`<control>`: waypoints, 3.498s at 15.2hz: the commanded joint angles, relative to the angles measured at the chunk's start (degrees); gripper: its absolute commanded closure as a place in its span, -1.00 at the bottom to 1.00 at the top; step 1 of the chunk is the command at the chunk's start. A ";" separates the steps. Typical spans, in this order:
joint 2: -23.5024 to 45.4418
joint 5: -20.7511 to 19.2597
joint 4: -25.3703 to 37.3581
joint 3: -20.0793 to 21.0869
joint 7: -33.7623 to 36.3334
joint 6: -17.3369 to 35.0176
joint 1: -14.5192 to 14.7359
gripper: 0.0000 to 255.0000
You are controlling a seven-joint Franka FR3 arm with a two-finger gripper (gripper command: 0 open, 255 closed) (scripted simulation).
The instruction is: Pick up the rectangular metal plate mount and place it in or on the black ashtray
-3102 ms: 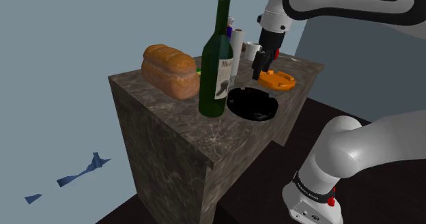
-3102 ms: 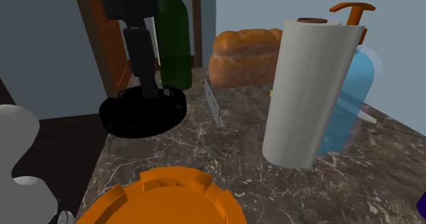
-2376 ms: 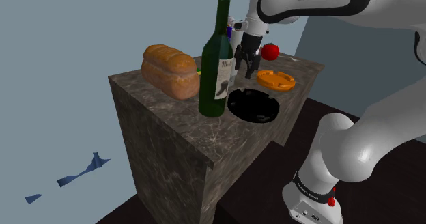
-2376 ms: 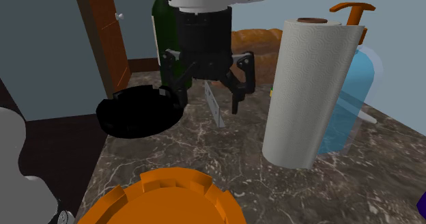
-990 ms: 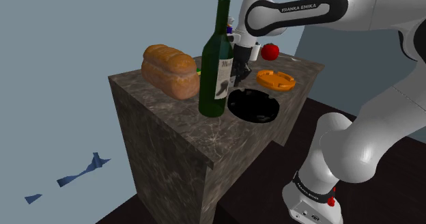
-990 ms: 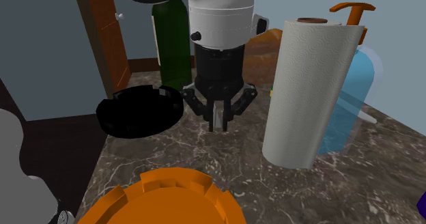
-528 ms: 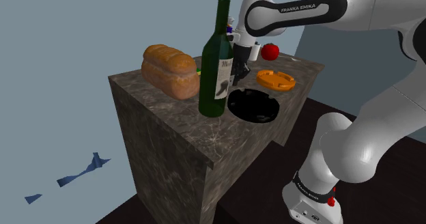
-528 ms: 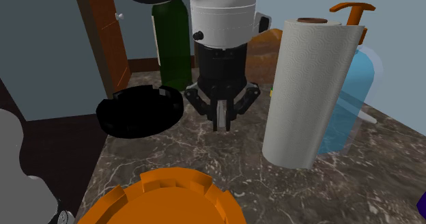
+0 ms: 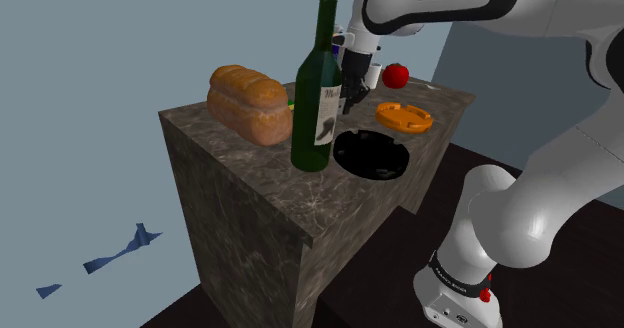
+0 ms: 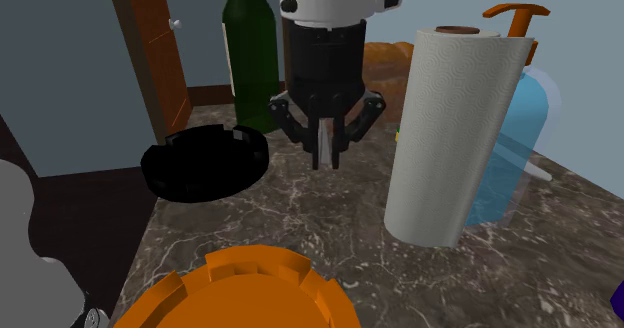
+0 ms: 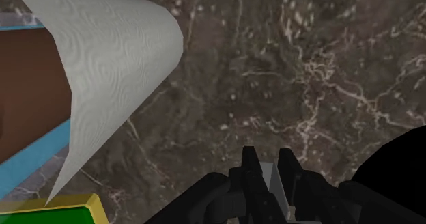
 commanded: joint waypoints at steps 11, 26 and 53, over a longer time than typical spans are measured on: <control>1.05 0.73 9.59 0.67 0.20 -8.61 0.55 1.00; -27.42 -2.43 -13.96 8.83 6.99 -13.65 -4.16 1.00; -27.50 -2.61 -13.10 8.60 6.59 -14.57 -4.30 -1.00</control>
